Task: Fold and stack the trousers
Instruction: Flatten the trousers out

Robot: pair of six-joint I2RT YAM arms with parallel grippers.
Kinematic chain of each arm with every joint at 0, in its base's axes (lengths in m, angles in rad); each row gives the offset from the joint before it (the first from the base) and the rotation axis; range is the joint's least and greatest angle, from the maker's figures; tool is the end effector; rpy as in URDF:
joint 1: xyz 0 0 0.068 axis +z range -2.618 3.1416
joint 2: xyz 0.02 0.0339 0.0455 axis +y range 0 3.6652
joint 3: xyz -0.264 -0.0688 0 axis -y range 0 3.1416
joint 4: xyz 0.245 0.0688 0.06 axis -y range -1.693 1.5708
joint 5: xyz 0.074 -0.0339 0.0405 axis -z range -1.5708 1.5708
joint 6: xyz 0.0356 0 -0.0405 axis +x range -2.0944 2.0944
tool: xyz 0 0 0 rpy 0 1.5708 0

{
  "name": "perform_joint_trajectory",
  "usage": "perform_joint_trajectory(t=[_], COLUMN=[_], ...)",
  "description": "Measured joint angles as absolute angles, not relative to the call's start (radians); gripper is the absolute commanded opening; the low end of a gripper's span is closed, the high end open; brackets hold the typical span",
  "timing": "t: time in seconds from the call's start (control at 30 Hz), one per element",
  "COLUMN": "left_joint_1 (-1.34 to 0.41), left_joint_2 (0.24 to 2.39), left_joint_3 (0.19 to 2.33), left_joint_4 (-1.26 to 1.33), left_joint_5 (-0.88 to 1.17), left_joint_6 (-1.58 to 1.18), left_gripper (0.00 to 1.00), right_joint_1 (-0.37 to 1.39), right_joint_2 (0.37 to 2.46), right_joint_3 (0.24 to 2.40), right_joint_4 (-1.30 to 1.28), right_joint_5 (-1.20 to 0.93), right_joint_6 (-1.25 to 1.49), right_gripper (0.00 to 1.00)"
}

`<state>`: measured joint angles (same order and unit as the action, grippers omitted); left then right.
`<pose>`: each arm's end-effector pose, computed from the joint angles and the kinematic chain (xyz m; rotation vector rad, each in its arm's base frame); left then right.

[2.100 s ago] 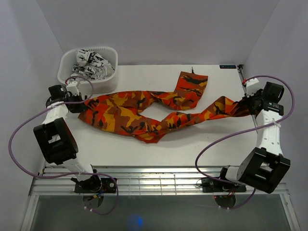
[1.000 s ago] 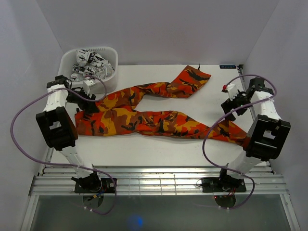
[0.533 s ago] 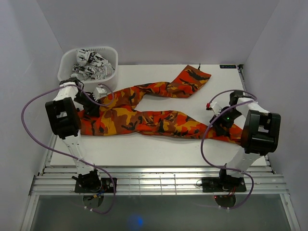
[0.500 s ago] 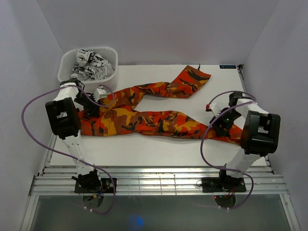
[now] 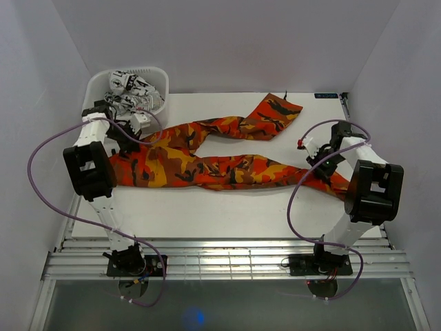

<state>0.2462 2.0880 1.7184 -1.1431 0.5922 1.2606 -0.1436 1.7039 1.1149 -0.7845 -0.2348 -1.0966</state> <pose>0.3993 0.0798 0.2071 1.3050 2.3002 -0.5359 0.3113 -0.0366 0.1824 -1.3338 2.5116 0.1094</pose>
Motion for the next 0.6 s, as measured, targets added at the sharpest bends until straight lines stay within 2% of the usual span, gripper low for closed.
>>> perform_joint_trajectory(t=[0.2, 0.4, 0.5, 0.53, 0.57, 0.6], left_joint_1=[0.250, 0.307, 0.410, 0.439, 0.480, 0.507], left_joint_2=[1.939, 1.597, 1.404, 1.330, 1.283, 1.219], left_joint_3=[1.697, 1.459, 1.299, 1.234, 1.185, 1.110], left_joint_4=[-0.901, -0.697, -0.697, -0.736, -0.765, -0.790], left_joint_5=[0.669, 0.799, 0.888, 0.908, 0.911, 0.909], left_joint_6=[1.123, 1.060, 1.109, 1.176, 1.229, 1.312], left_gripper=[0.00, 0.00, 0.00, 0.00, 0.00, 0.00], right_joint_1=[-0.144, -0.169, -0.198, -0.207, -0.213, -0.221], right_joint_2=[1.687, 1.546, 1.399, 1.353, 1.316, 1.288], right_joint_3=[1.211, 1.172, 1.048, 0.999, 0.954, 0.909], right_joint_4=[-0.665, -0.480, -0.398, -0.385, -0.379, -0.366], right_joint_5=[-0.223, -0.216, -0.224, -0.220, -0.214, -0.206], right_joint_6=[-1.025, -1.000, -1.048, -1.073, -1.099, -1.131], right_gripper=[0.08, 0.08, 0.30, 0.61, 0.78, 0.89])
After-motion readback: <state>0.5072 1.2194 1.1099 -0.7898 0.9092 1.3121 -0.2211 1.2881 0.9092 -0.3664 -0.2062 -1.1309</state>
